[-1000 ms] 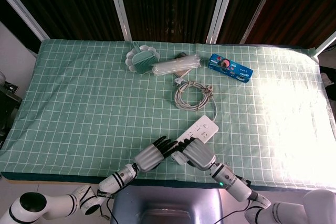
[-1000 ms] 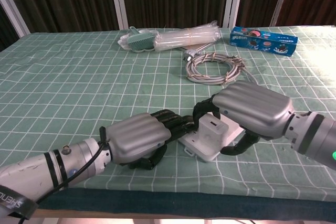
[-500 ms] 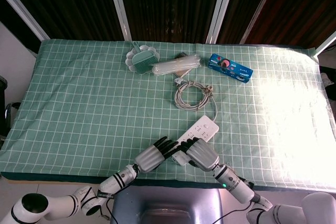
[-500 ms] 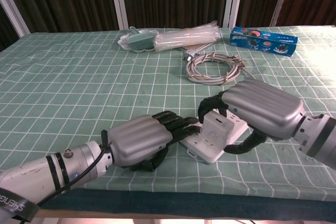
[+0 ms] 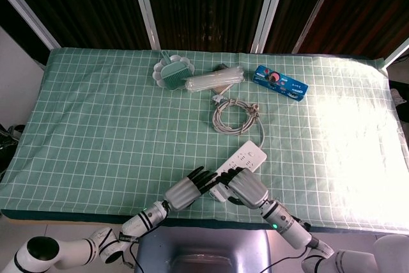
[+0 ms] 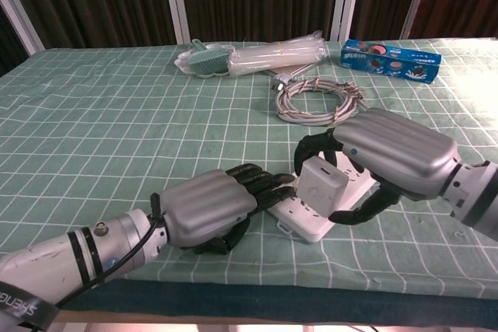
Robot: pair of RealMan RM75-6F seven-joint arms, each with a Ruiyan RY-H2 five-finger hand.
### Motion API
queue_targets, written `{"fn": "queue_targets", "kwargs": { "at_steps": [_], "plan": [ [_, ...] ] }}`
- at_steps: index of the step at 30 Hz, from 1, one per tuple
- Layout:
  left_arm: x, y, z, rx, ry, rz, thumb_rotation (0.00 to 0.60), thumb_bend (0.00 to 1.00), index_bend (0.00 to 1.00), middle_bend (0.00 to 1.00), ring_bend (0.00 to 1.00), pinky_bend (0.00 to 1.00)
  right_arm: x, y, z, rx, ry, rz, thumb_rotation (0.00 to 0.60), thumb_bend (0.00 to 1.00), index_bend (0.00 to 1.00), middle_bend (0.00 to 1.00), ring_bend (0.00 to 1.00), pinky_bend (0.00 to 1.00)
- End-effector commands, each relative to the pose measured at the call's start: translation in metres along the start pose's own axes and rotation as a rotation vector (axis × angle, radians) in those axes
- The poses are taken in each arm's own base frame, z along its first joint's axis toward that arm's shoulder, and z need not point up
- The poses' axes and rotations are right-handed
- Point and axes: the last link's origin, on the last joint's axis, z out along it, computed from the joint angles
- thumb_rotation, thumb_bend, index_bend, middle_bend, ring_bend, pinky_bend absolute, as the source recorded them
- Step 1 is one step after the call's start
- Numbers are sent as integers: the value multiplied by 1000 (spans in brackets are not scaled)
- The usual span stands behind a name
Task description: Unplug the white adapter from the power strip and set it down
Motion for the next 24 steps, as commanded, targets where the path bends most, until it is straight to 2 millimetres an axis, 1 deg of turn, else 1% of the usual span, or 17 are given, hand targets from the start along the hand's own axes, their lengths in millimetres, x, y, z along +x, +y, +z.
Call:
{"fn": "queue_targets", "kwargs": {
  "at_steps": [1, 5, 8, 9, 10, 12, 13, 15, 19, 22, 24],
  "plan": [
    [5, -2, 0, 3, 19, -3, 600, 875, 0, 0, 0, 10, 5, 0, -4, 6, 12, -4, 600, 546, 831, 590, 547, 730],
    [7, -3, -1, 3, 28, -3, 600, 874, 0, 0, 0, 10, 8, 1, -6, 8, 16, -9, 600, 546, 831, 590, 547, 730],
    [18, -9, -3, 8, 69, -5, 600, 868, 0, 0, 0, 10, 21, 7, -17, 8, 37, -41, 600, 546, 830, 591, 547, 730],
    [26, -15, -5, 18, 105, -5, 600, 863, 0, 0, 0, 11, 28, 15, -26, -9, 46, -84, 600, 546, 830, 591, 547, 730],
    [35, -22, -10, 26, 138, -4, 600, 854, 0, 0, 0, 10, 37, 26, -40, -29, 38, -144, 600, 546, 829, 591, 547, 730],
    [41, -29, -16, 35, 154, -5, 600, 840, 0, 0, 0, 10, 48, 38, -55, -60, 20, -215, 600, 546, 825, 591, 547, 729],
    [42, -31, -18, 39, 157, -5, 600, 838, 0, 0, 0, 10, 51, 41, -59, -69, 14, -236, 600, 546, 824, 591, 547, 729],
    [47, -38, -23, 54, 167, -7, 600, 832, 0, 0, 0, 10, 59, 55, -74, -111, -19, -310, 600, 545, 821, 591, 547, 728],
    [53, -50, -31, 81, 186, -14, 600, 797, 0, 0, 0, 10, 60, 76, -99, -181, -149, -449, 600, 545, 803, 591, 547, 725],
    [56, -58, -36, 99, 196, -26, 600, 766, 0, 0, 0, 10, 57, 87, -110, -216, -241, -539, 600, 544, 774, 591, 539, 718],
    [57, -62, -39, 109, 196, -31, 600, 742, 0, 0, 0, 10, 53, 91, -113, -231, -289, -581, 600, 543, 742, 591, 518, 708]
  ]
}}
